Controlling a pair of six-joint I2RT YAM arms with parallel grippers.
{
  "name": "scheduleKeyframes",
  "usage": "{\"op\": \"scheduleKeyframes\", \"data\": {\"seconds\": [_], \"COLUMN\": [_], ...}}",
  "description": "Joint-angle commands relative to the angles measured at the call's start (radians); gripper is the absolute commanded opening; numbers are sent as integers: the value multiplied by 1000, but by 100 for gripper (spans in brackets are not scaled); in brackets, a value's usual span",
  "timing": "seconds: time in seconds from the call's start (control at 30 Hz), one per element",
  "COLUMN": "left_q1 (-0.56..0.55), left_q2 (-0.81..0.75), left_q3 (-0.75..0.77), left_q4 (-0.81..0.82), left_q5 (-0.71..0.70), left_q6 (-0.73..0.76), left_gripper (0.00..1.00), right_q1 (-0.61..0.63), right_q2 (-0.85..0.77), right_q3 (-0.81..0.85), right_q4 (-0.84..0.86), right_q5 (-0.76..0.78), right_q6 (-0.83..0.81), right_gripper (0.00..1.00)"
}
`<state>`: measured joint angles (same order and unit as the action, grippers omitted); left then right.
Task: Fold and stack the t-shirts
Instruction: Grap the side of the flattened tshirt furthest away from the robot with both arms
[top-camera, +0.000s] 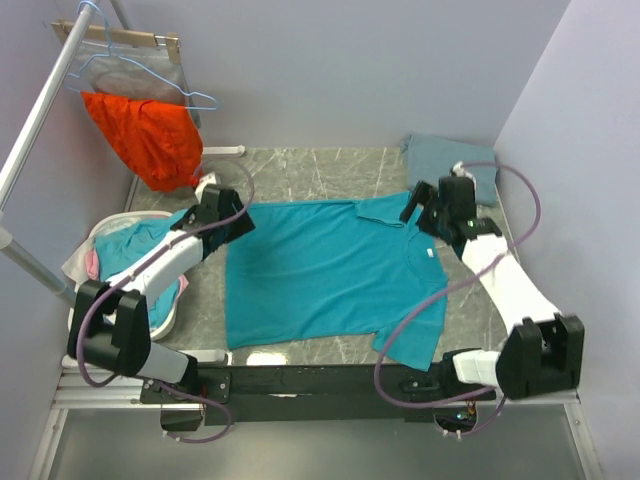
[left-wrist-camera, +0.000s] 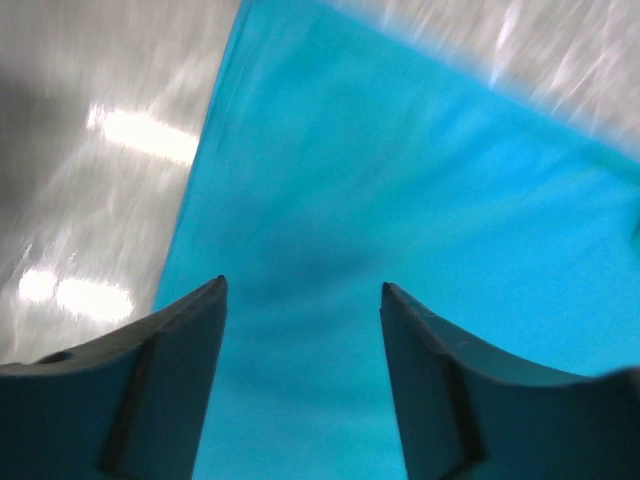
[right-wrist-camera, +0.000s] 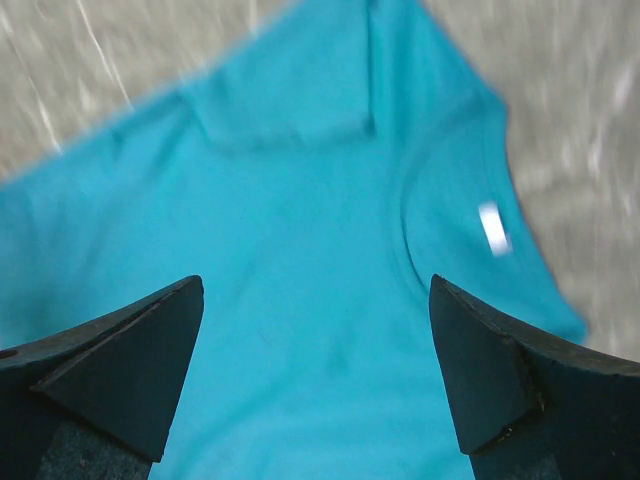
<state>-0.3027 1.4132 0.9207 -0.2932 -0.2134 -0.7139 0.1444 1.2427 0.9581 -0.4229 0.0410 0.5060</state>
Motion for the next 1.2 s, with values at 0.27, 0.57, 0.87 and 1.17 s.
{"op": "scheduleKeyframes", "data": {"seconds": [0.27,0.57,0.87,1.17], "left_q1": [145,226,234,234], "left_q2": [412,538,628,656], "left_q3": [375,455,523,518], "left_q4": [34,97,86,97], "left_q5": [-15,57,106,124], "left_q6": [2,8,14,7], "left_gripper": [76,76,74,73], "right_q1": [-140,-170,-172,-169], "right_q2": [533,679,759,790], "right_q3": [375,403,441,447], "right_q4": [84,205,184,179], "right_q5": [-191,-342,-385,-408], "right_q6": [16,35,37,28], "right_gripper": [96,77,68,55]}}
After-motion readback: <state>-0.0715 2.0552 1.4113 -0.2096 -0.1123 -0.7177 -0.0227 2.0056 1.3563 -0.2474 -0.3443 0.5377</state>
